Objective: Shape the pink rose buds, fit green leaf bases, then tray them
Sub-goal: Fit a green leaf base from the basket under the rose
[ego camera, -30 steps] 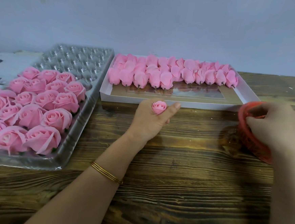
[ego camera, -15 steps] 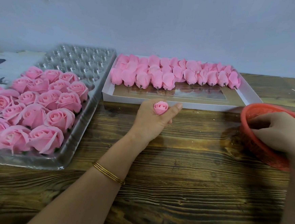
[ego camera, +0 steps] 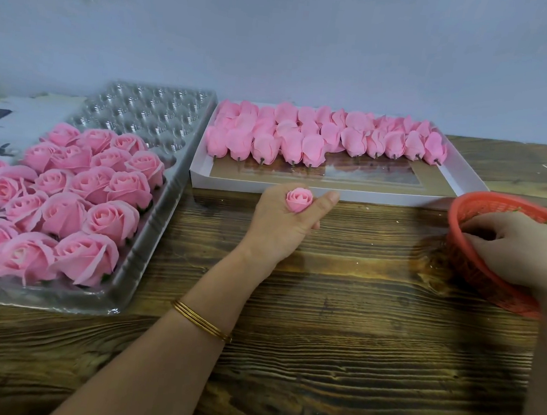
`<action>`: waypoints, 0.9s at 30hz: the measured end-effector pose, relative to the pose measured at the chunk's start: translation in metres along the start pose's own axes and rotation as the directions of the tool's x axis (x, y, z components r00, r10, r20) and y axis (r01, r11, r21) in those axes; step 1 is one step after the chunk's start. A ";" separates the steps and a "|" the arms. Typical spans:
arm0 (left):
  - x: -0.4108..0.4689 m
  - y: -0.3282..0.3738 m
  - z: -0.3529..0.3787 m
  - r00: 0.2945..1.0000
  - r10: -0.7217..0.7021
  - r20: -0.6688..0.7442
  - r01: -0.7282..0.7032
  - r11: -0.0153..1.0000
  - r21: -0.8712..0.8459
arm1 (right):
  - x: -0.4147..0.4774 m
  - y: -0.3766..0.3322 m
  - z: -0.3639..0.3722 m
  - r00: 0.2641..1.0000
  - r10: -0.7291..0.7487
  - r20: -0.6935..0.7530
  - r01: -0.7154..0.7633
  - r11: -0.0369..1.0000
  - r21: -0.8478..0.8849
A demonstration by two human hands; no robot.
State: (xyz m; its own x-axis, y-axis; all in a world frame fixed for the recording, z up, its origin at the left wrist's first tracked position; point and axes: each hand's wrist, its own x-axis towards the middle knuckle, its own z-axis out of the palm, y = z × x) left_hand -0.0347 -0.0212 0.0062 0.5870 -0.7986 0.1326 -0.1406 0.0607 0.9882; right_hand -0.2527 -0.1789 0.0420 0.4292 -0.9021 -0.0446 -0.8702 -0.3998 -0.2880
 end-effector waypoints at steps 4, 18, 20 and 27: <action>0.000 -0.001 0.000 1.000 -0.006 0.010 0.006 1.000 0.006 | 0.000 -0.001 0.000 0.998 -0.013 -0.057 0.015 0.999 0.038; 0.002 -0.004 -0.002 1.000 -0.008 0.014 0.008 1.000 -0.001 | -0.001 0.016 -0.009 0.978 -0.006 0.207 -0.027 0.988 0.155; 0.002 -0.004 -0.002 1.000 -0.011 0.019 0.011 1.000 0.002 | -0.003 0.017 -0.010 0.973 -0.026 0.231 -0.011 0.988 0.156; 0.003 -0.005 -0.001 1.000 0.000 0.006 0.000 1.000 0.001 | -0.007 0.011 -0.011 0.987 -0.071 0.144 0.043 0.981 0.189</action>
State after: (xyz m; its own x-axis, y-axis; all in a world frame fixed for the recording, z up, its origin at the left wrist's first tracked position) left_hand -0.0311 -0.0234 0.0016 0.5822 -0.8022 0.1326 -0.1420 0.0602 0.9880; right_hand -0.2683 -0.1786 0.0495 0.5199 -0.8388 -0.1613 -0.7896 -0.3999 -0.4653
